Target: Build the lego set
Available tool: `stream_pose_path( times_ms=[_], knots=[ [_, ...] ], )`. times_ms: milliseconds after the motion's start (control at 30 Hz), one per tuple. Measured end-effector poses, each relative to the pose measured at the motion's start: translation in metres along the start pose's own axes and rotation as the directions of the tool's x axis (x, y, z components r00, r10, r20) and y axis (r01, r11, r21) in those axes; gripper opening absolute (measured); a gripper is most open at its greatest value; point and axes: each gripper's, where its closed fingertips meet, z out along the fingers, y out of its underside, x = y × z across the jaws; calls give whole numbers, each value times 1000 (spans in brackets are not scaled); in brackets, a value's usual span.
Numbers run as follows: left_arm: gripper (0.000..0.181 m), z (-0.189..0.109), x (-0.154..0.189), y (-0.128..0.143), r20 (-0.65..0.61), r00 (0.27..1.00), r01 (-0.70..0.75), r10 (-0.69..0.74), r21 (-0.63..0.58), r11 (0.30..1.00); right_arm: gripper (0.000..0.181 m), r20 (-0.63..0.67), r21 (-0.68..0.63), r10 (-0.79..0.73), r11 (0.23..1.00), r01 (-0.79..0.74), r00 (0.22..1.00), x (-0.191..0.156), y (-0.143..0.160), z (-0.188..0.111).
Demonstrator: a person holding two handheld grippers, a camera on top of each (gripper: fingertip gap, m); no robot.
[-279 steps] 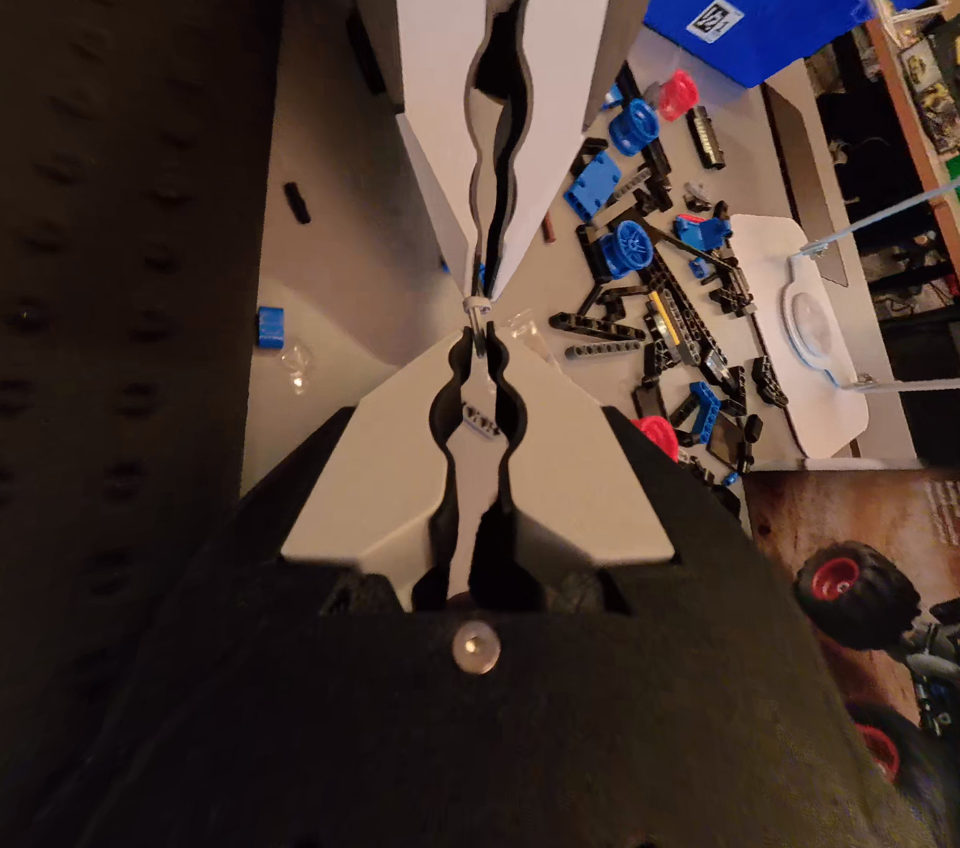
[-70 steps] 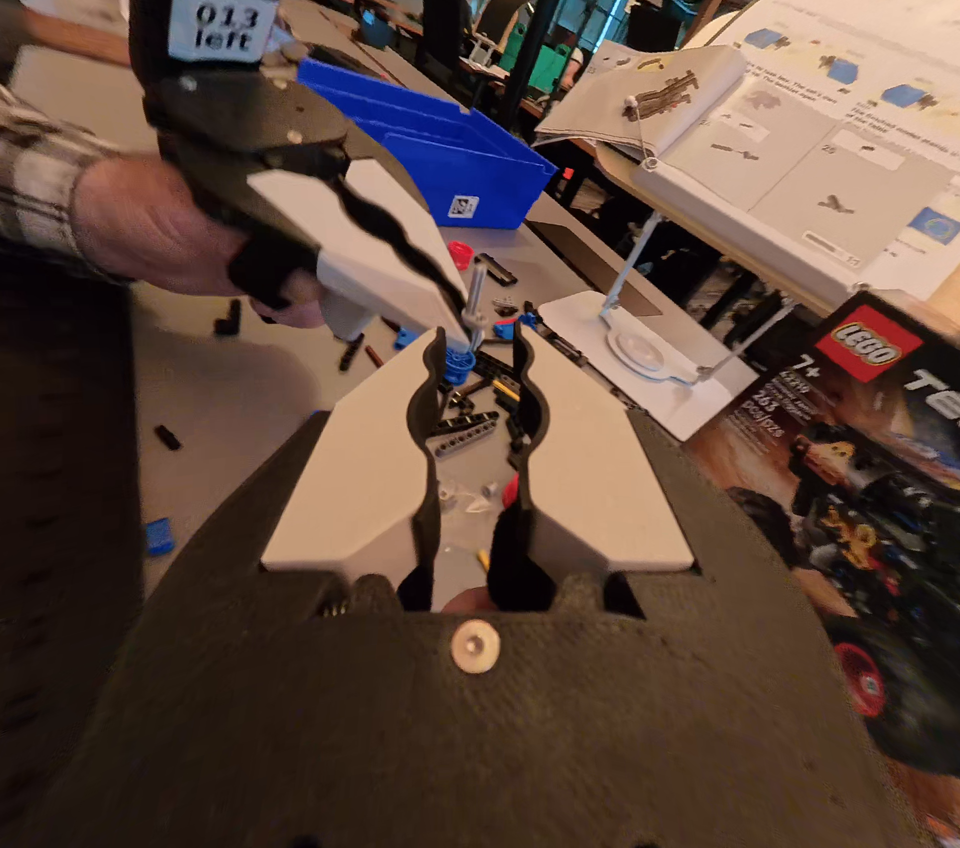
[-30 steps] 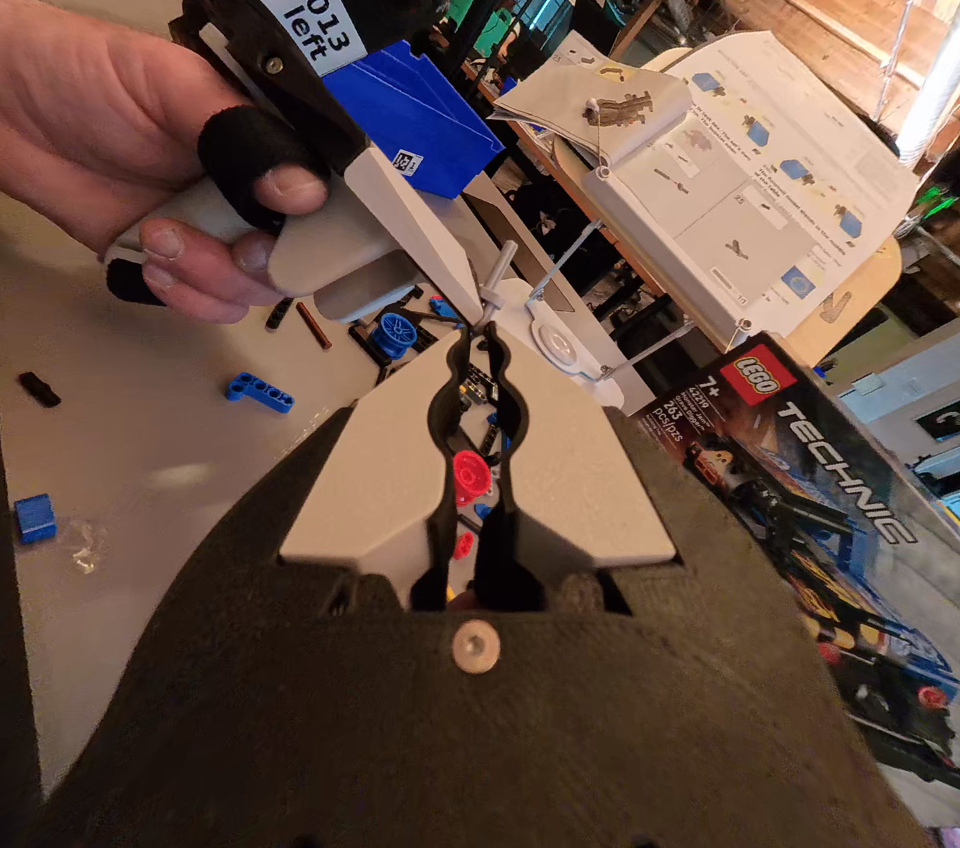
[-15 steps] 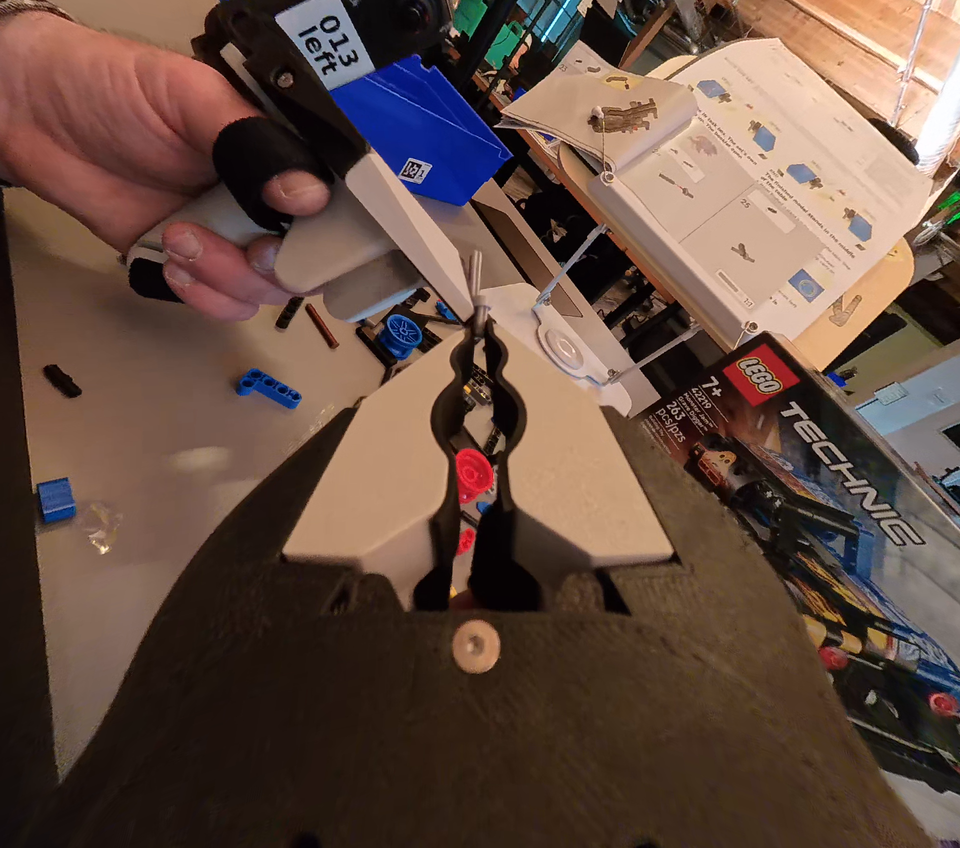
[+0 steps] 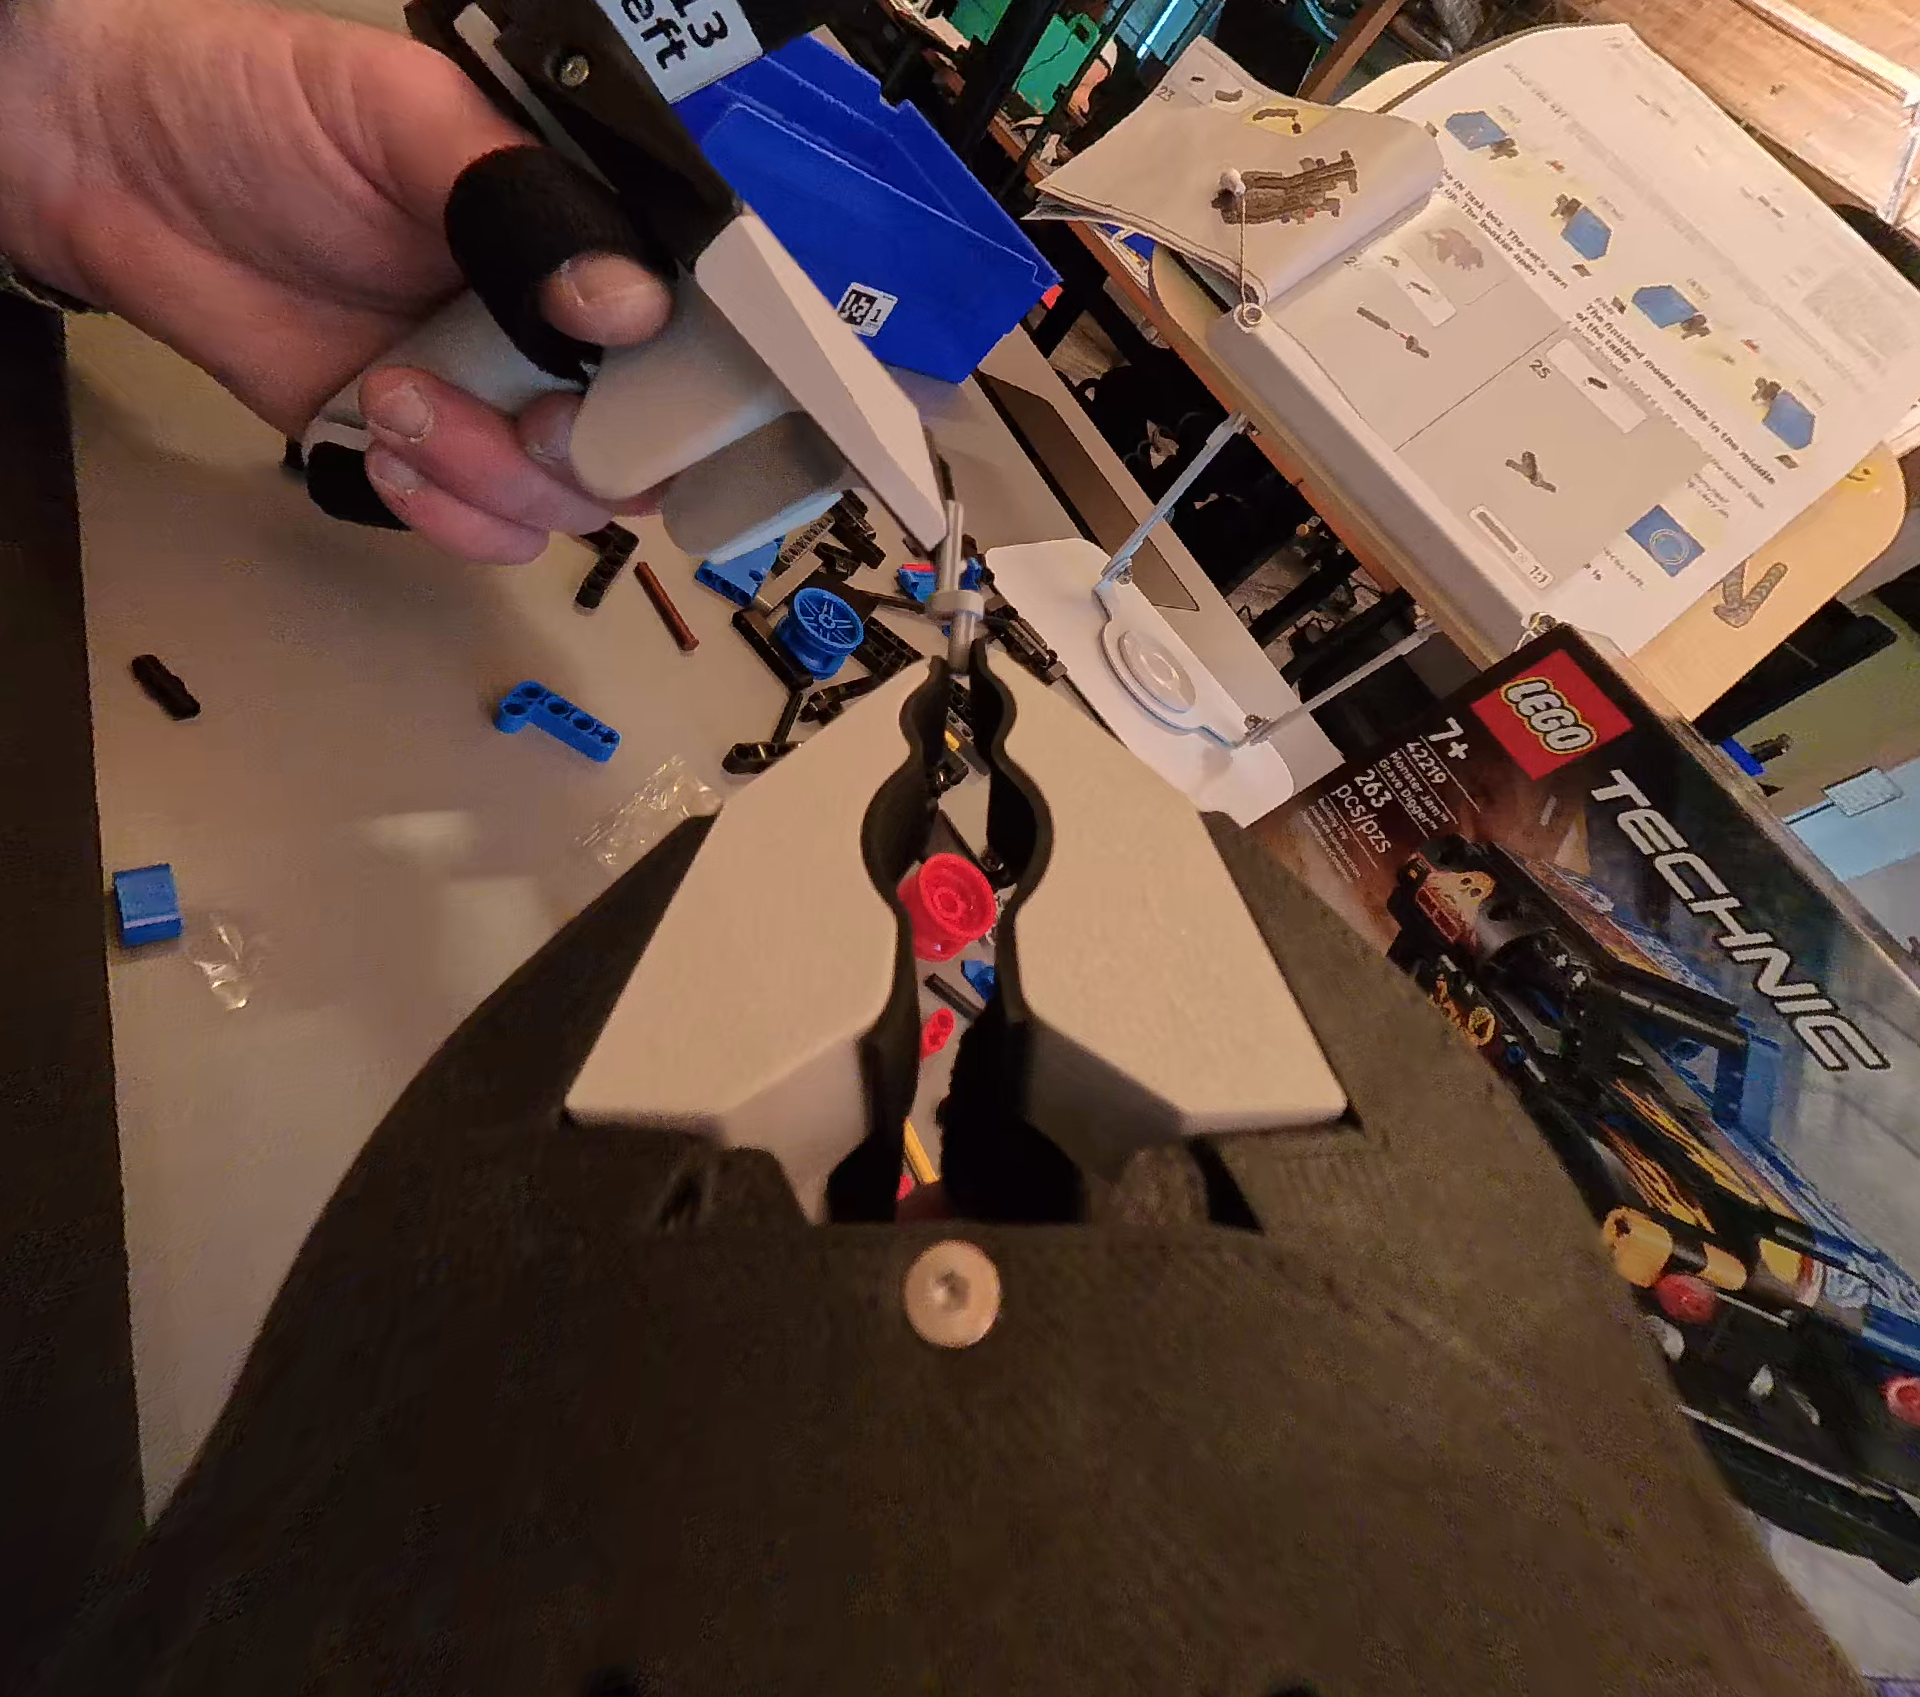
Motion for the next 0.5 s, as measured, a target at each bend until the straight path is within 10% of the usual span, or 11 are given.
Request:
stream_pose_path(
  times_ms=[500],
  knots=[
    [3,0,-7,-2,96,994,-48,47,9,999,26,-46,-41,-73,997,71,996,-4,0,6]
  ],
)
